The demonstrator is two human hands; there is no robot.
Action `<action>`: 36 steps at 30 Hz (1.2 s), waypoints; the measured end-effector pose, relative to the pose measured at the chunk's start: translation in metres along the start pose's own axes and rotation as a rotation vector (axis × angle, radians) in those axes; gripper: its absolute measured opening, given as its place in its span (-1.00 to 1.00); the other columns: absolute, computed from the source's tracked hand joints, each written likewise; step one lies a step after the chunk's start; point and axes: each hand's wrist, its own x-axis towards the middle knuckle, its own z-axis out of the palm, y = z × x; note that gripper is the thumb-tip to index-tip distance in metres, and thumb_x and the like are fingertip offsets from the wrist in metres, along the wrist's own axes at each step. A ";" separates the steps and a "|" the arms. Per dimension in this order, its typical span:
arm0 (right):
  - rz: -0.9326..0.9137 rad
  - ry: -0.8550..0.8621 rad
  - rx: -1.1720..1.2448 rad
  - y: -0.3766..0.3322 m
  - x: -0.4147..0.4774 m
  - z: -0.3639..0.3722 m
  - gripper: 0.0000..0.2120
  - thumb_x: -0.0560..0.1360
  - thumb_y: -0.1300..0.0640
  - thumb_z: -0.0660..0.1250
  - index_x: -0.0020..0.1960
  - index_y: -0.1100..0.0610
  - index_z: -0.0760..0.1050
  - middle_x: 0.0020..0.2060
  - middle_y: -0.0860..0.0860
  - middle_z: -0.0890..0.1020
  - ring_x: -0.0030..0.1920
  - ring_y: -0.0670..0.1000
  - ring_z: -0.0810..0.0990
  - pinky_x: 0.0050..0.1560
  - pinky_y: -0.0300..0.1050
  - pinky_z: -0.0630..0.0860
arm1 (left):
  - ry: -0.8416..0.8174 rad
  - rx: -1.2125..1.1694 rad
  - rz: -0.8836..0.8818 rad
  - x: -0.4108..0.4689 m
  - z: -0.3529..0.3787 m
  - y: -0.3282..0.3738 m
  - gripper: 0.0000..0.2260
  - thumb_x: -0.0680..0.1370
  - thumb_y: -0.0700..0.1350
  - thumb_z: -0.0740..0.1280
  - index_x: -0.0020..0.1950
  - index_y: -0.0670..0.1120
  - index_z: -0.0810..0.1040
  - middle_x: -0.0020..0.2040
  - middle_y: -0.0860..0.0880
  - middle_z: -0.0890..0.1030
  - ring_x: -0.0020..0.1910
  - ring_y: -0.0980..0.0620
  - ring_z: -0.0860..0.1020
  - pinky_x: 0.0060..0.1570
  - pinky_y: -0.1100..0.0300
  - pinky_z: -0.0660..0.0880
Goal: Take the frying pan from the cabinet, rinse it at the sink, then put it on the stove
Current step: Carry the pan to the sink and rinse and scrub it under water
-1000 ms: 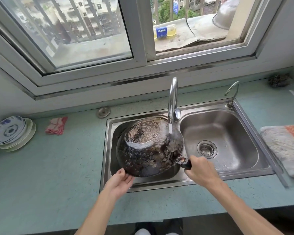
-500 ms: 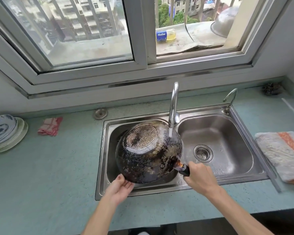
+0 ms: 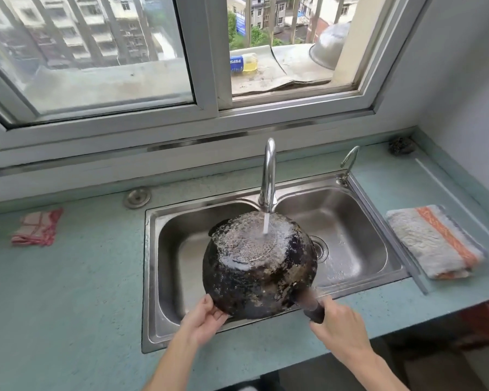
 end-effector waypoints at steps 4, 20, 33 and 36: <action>0.172 -0.150 0.092 0.002 -0.003 0.001 -0.81 0.35 0.00 0.37 -0.13 0.05 0.43 -0.31 -0.03 0.62 -0.22 0.07 0.63 -0.21 -0.02 0.54 | -0.018 -0.017 -0.026 0.007 0.001 -0.005 -0.75 0.71 -0.21 0.04 -0.01 -0.16 0.48 -0.31 -0.20 0.71 -0.36 -0.15 0.70 -0.36 -0.08 0.65; 0.257 -0.402 0.848 -0.035 -0.030 0.005 -0.69 0.52 0.08 0.42 -0.20 0.17 0.33 -0.52 0.12 0.32 -0.61 0.06 0.30 -0.52 -0.14 0.28 | -0.042 0.256 0.008 0.014 0.007 0.031 -0.72 0.70 -0.24 0.05 -0.14 -0.09 0.44 -0.20 -0.12 0.64 -0.14 -0.03 0.53 -0.28 0.10 0.62; 0.235 -0.249 0.678 -0.061 -0.048 0.004 -0.71 0.49 0.01 0.36 -0.28 0.11 0.35 -0.57 0.03 0.43 -0.60 0.04 0.42 -0.42 -0.09 0.40 | -0.064 0.367 0.000 0.019 0.025 0.044 -0.73 0.70 -0.19 0.06 -0.01 -0.16 0.53 -0.12 -0.14 0.57 -0.17 -0.02 0.52 -0.04 0.02 0.54; 0.246 -0.217 0.661 -0.068 -0.056 0.006 -0.74 0.51 0.01 0.36 -0.27 0.10 0.40 -0.57 0.03 0.45 -0.61 0.02 0.43 -0.45 -0.13 0.38 | -0.104 0.405 -0.015 0.015 0.026 0.051 -0.67 0.69 0.04 0.10 -0.02 -0.14 0.52 -0.19 -0.09 0.51 -0.23 0.01 0.45 -0.04 0.05 0.53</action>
